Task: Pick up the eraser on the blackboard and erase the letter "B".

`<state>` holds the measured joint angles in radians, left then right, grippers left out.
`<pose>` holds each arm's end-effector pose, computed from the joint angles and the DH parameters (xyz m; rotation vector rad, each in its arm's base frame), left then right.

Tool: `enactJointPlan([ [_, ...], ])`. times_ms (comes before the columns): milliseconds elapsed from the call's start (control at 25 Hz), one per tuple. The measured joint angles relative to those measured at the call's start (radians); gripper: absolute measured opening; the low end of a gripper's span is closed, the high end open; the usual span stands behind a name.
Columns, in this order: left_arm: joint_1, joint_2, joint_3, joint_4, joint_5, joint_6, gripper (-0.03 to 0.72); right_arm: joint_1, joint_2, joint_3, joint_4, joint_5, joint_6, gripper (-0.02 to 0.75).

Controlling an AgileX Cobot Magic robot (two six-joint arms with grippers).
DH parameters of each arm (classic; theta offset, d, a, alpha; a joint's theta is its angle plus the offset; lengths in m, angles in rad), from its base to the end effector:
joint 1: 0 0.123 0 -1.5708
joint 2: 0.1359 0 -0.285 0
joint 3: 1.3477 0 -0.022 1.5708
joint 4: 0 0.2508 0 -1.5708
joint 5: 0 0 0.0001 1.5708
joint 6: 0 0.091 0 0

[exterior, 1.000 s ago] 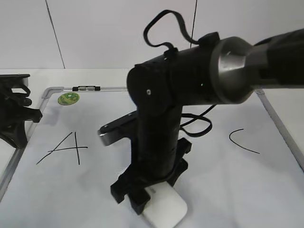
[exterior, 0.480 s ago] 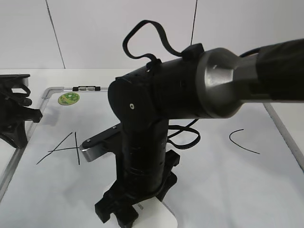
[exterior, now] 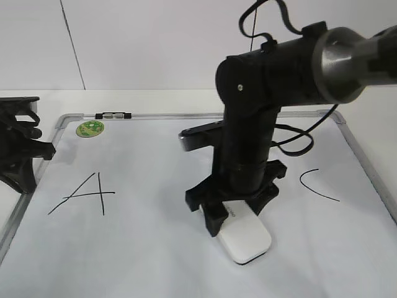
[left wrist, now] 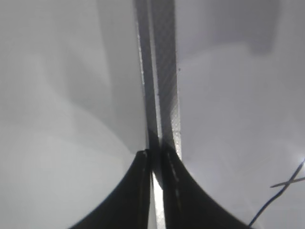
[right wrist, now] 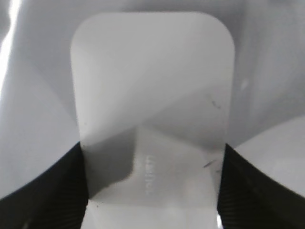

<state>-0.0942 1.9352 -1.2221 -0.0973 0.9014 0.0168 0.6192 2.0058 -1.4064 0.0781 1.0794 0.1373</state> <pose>0.3547 -0.0405 0.1533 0.0810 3.0977 -0.1228 0.3071 0.2265 0.1683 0.6821 -3.0197 -0.0866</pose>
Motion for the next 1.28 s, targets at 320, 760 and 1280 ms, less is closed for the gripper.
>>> enactJointPlan([
  [320,0.000,0.000,0.000,0.000,0.000,0.000,0.026,-0.067,0.000,-0.001,-0.020,0.000,0.004,0.560],
  [760,0.000,0.000,0.000,0.000,0.000,0.000,0.026,0.103,-0.002,-0.002,-0.033,-0.020,-0.013,0.559],
  [1280,0.000,0.000,-0.001,0.000,0.004,0.000,0.026,0.288,0.036,-0.091,0.052,-0.005,-0.079,0.559],
])
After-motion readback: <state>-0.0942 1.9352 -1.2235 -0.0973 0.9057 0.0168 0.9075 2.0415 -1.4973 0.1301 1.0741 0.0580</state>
